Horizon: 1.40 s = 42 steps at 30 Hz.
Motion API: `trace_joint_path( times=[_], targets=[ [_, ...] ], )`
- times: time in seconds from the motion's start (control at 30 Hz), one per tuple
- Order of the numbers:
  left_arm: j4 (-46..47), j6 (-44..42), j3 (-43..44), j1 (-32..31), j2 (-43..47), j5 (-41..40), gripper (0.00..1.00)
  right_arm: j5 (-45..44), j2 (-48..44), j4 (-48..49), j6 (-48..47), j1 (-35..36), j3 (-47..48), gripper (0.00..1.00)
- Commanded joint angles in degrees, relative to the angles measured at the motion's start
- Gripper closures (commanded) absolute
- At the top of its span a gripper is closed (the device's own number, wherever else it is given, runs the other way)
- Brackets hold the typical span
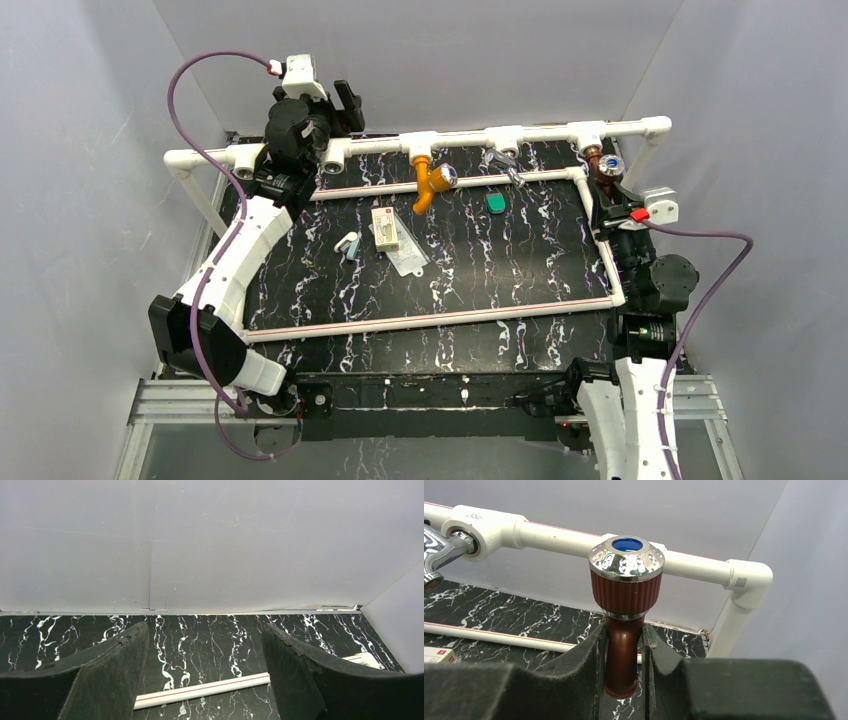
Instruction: Install the water faucets
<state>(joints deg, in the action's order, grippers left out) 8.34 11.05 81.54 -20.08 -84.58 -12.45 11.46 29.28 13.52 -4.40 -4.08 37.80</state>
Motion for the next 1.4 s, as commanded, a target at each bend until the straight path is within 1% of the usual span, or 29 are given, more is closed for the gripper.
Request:
trace_joint_path(
  times=[0.0,0.5,0.7,0.8,0.97,1.1,1.37],
  targets=[
    [-15.9,-0.1,-5.5,1.7,-6.0,-0.6,0.20,0.9,0.5,3.8,-2.7,-0.1,2.9,0.99],
    [-16.1,0.8,-5.0,2.5,-6.6,1.6,0.20,3.8,1.4,1.7,-14.8,0.1,0.9,0.99],
    [-16.2,1.8,-4.8,3.6,-7.0,3.1,0.20,2.6,2.1,0.5,-21.4,0.5,0.7,0.99],
    [-16.2,2.0,-4.8,3.9,-7.1,3.6,0.20,1.9,3.0,0.3,-22.2,0.6,1.1,0.99],
    [-16.2,2.1,-4.7,4.1,-7.1,4.2,0.20,1.1,3.9,1.2,-15.4,0.6,1.9,0.99],
    [-16.2,2.1,-4.8,4.2,-7.1,4.2,0.20,-0.4,4.1,2.4,-8.3,0.6,2.1,0.99],
    [-16.2,2.1,-4.9,4.1,-7.5,4.6,0.21,-3.8,5.7,2.2,5.7,0.6,5.6,0.99]
  ],
)
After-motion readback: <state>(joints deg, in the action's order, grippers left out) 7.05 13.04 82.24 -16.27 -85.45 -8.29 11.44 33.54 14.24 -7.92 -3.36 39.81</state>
